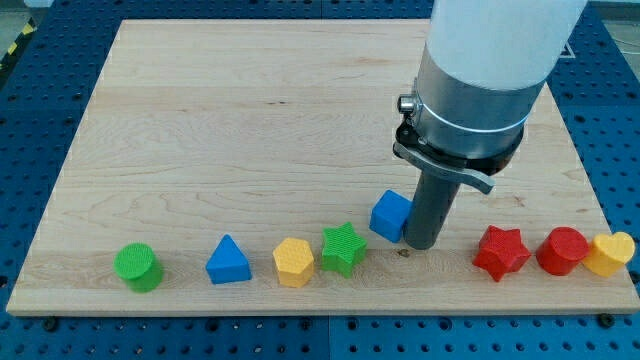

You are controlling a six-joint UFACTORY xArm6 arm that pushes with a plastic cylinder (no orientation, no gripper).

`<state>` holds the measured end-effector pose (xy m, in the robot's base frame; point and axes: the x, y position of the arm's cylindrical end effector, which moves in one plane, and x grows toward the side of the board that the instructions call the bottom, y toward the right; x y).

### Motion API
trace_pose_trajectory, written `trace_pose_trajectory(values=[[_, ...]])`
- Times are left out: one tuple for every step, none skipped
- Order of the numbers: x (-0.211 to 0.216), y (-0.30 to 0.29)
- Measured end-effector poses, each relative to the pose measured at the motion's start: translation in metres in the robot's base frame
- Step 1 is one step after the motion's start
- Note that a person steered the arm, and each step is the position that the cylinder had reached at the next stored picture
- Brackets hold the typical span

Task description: Move the blue cube diagonally top right to the green star

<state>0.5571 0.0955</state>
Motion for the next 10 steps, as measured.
trace_pose_trajectory(values=[[0.0,0.0],[0.019,0.0],[0.01,-0.001],[0.004,-0.036],[-0.015,-0.064],[-0.017,-0.04],[-0.015,-0.023],[-0.028,-0.022],[-0.05,-0.022],[-0.05,-0.022]])
